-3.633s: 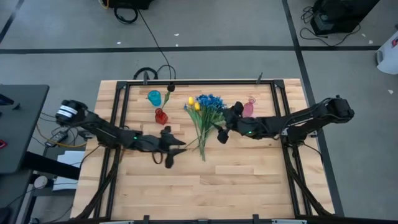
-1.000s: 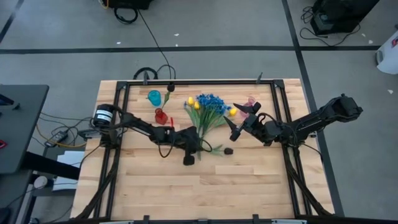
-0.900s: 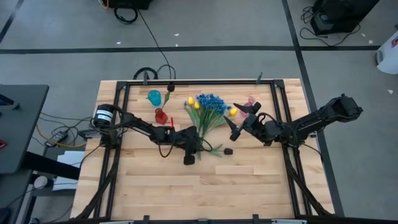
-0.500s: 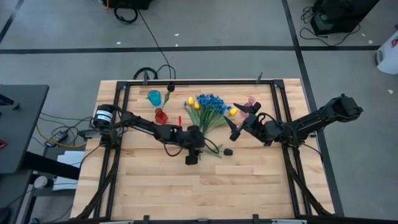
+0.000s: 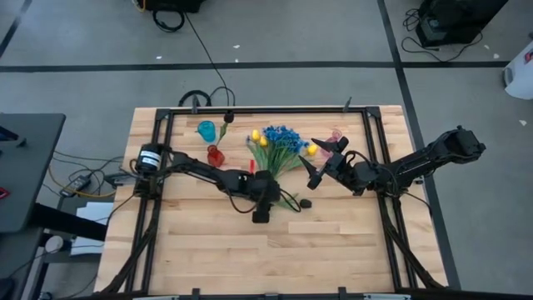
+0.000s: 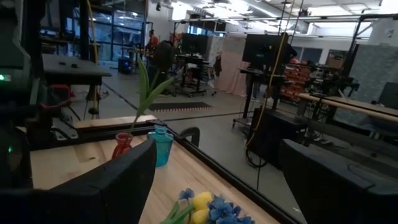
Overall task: Sort flowers into vase by color
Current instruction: Put the black flower into the red vase
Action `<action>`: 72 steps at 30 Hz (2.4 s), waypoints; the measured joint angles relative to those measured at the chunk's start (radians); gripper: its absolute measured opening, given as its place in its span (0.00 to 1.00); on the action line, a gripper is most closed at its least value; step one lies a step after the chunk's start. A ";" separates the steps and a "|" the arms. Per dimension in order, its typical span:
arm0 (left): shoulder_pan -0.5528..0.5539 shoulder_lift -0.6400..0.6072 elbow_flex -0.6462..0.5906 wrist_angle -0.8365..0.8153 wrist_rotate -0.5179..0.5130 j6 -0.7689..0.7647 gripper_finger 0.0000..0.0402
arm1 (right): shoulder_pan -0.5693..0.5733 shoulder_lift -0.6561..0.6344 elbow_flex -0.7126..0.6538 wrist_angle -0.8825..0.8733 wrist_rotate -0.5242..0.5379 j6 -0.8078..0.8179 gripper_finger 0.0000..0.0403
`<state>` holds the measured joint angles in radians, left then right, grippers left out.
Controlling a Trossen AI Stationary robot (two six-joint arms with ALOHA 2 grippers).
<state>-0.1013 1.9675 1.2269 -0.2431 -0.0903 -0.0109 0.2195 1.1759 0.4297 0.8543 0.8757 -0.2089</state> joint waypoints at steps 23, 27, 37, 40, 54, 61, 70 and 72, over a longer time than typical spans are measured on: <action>0.001 -0.140 0.011 -0.042 -0.104 0.092 0.01 | 0.093 0.000 0.000 0.112 0.128 -0.116 0.86; 0.032 -0.256 -0.018 -0.011 -0.132 0.135 0.01 | 0.170 -0.002 0.000 0.207 0.119 -0.202 0.86; 0.083 -0.639 -0.054 0.011 -0.155 0.165 0.01 | 0.192 -0.002 0.000 0.215 0.118 -0.203 0.86; 0.085 -0.727 -0.066 0.030 -0.175 0.198 0.01 | 0.189 -0.002 0.000 0.196 0.105 -0.181 0.86; 0.270 -1.199 -0.527 0.488 0.027 0.212 0.01 | 0.136 0.000 0.000 0.150 0.024 -0.081 0.86; 0.426 -1.288 -0.658 0.605 0.038 0.191 0.01 | 0.068 0.000 0.000 0.117 -0.075 -0.008 0.86; 0.675 -1.241 -0.792 0.822 0.175 0.103 0.01 | 0.026 0.000 0.000 0.090 -0.144 0.034 0.86; 0.734 -1.225 -0.815 0.868 0.227 0.060 0.01 | 0.026 0.000 0.000 0.088 -0.144 0.034 0.86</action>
<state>0.6332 0.7424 0.4122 0.6245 0.1362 0.0489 0.2451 1.1762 0.4297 0.9419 0.7312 -0.1753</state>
